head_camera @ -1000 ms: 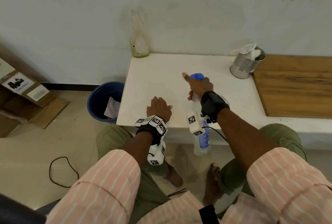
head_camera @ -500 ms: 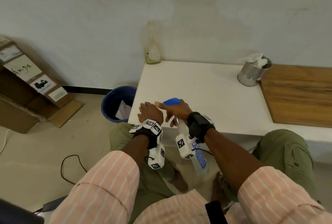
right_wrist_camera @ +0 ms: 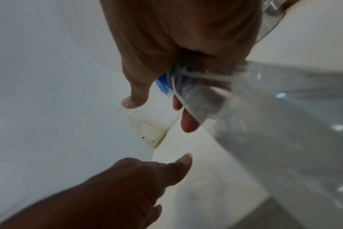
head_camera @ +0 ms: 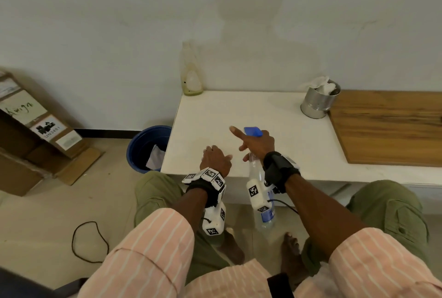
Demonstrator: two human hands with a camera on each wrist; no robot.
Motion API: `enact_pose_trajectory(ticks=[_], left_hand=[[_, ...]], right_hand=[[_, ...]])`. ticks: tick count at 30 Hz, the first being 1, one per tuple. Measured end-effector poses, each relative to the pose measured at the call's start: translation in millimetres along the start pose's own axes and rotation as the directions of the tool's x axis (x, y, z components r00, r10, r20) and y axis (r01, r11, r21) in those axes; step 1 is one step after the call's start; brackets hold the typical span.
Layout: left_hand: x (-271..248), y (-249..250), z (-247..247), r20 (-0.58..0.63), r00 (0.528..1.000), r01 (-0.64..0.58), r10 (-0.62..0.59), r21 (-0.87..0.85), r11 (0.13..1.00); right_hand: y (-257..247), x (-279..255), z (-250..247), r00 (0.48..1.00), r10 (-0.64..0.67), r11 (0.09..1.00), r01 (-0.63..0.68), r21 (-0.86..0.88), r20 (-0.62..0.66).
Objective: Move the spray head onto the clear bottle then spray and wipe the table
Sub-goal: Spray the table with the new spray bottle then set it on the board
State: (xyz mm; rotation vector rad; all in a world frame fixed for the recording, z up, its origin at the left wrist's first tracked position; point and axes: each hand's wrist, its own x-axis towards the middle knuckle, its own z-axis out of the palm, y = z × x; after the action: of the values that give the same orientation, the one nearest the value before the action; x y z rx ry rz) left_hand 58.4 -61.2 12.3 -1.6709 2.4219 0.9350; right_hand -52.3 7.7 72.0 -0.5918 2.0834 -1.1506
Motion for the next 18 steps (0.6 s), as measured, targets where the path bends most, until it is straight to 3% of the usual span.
enact_pose_trajectory(ticks=[5,9,13,18], left_hand=[[-3.4,27.0,9.6,0.039,0.995,-0.089,0.087,0.043,0.995],[-9.4,47.3,22.4,0.058,0.984,-0.171,0.166,0.085,0.982],[-19.0,69.9,35.7,0.156,0.962,-0.240,0.224,0.089,0.967],[-25.2,91.3,49.0,0.190,0.914,-0.360,0.359,-0.027,0.932]], right_hand=[[7.8,8.6,-27.5,0.980,0.078,0.996,-0.086,-0.036,-0.181],[30.1,4.3,-52.5,0.933,0.193,0.979,-0.206,-0.010,-0.303],[54.4,-9.5,-68.0,0.907,0.286,0.950,-0.311,-0.032,-0.310],[66.1,-12.4,-75.2,0.895,0.269,0.963,-0.249,0.104,-0.356]])
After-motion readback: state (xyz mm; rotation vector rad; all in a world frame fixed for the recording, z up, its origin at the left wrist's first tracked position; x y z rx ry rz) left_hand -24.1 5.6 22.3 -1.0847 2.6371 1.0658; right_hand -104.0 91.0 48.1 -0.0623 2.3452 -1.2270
